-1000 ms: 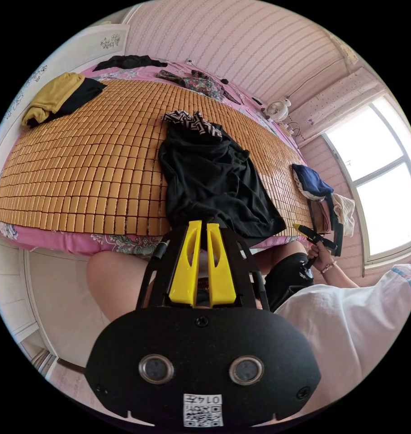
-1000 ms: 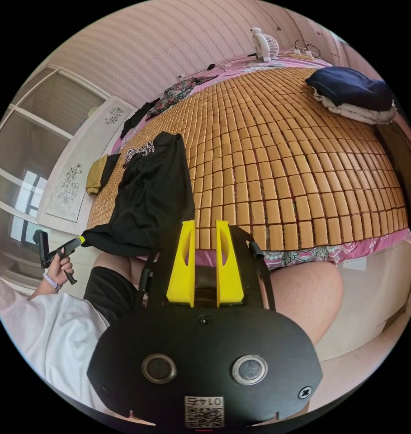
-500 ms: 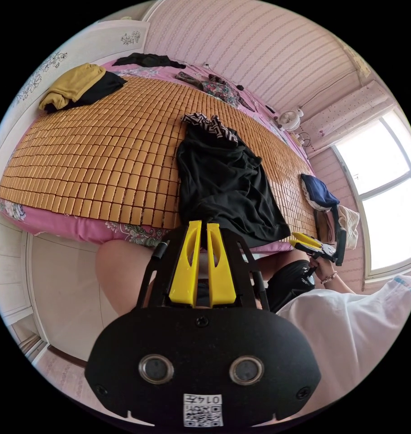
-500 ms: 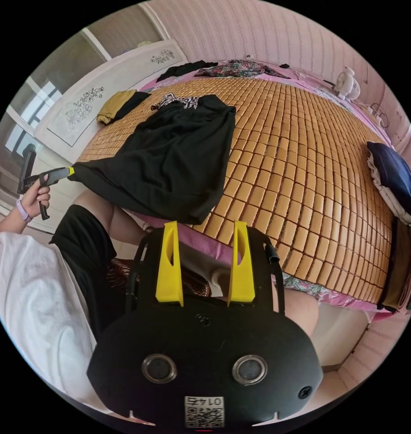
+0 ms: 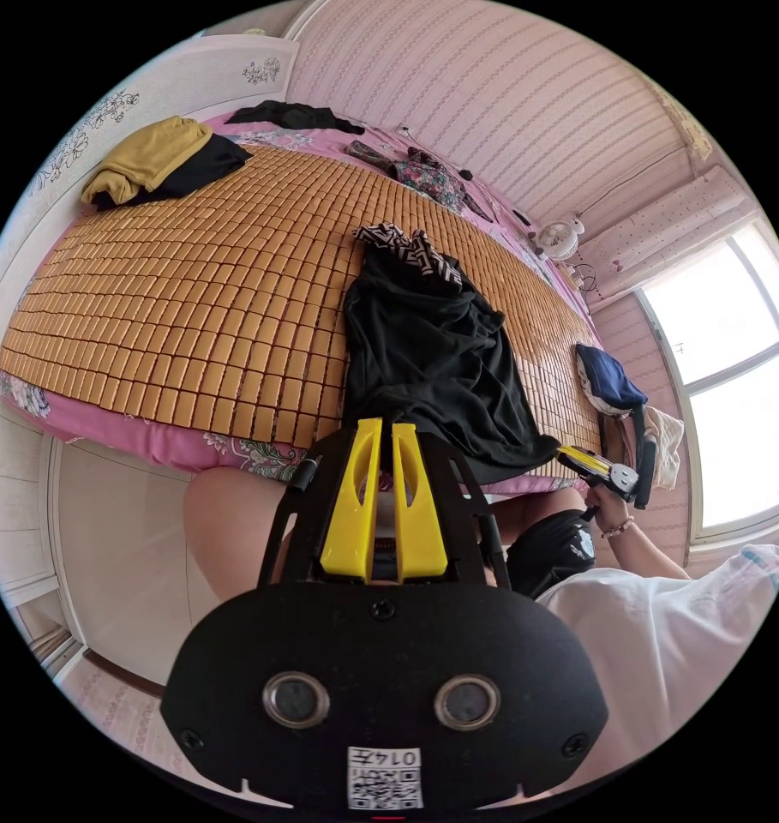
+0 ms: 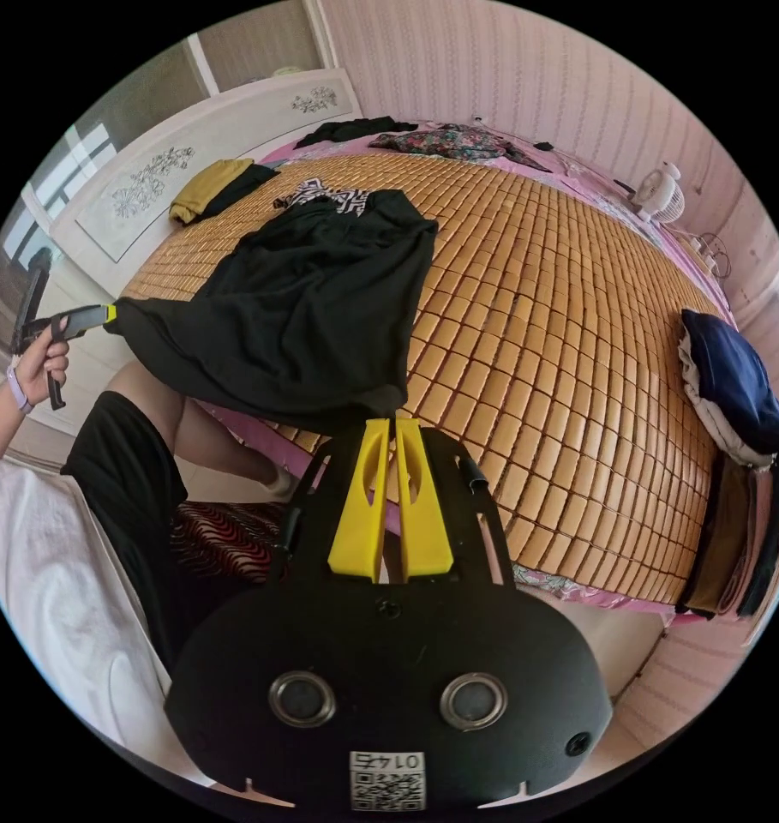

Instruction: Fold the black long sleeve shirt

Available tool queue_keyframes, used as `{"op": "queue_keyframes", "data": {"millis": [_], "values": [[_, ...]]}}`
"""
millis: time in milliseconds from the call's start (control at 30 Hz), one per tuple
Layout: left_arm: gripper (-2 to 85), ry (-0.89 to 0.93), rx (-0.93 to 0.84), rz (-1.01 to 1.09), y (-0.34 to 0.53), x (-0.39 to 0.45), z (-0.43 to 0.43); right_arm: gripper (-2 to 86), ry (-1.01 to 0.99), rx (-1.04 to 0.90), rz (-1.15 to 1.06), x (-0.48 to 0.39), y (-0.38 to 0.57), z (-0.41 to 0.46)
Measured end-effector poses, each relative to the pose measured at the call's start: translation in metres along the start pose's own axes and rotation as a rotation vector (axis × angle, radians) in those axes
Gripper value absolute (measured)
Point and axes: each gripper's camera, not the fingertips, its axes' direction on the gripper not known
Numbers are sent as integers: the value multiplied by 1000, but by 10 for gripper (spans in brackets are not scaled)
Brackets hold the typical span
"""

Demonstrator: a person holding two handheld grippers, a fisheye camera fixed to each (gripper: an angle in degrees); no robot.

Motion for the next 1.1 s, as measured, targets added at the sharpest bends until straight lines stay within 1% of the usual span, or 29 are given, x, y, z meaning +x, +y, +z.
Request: {"op": "queue_keyframes", "data": {"millis": [67,133,233,333,433,467,533,600,667,733,800,867,900,933,967,1000,1033,1067,1100], "values": [[-3,11,-5,5,4,4,-2,18,-31,-46,114,29,8,-7],[-3,34,-21,13,9,12,-4,15,-74,-69,157,44,15,-11],[-3,8,-38,28,18,23,-7,38,-90,-107,175,58,23,-17],[-2,23,-57,40,28,34,-11,62,-156,-74,204,69,28,-25],[-3,23,-65,43,40,44,-17,85,-205,-34,284,74,22,-26],[-3,26,-66,39,42,46,-18,75,-234,-18,294,72,17,-25],[-3,27,-60,28,53,53,-26,60,-265,8,298,64,11,-22],[-3,27,-59,25,62,58,-32,44,-264,-15,265,54,6,-14],[-3,24,-54,24,72,64,-40,24,-195,-103,209,42,6,0],[-4,32,-39,28,84,72,-53,8,-126,-103,152,36,12,-8],[-4,68,-17,41,93,80,-67,8,-174,-96,165,42,19,-19],[-5,107,61,73,99,92,-90,7,-417,38,311,74,31,-49],[-5,141,126,101,100,102,-110,7,-479,86,349,84,33,-59],[-5,173,193,136,98,112,-132,7,-567,185,393,100,33,-82],[-5,185,230,156,95,118,-144,6,-613,275,385,111,27,-110],[-5,197,307,203,89,130,-172,6,-637,320,367,115,21,-127],[-6,193,391,256,82,144,-203,6,-698,416,319,121,9,-162],[-6,188,435,283,78,152,-219,6,-764,512,262,126,-6,-201],[-6,182,526,324,71,167,-252,6,-792,555,232,127,-14,-222]]}}
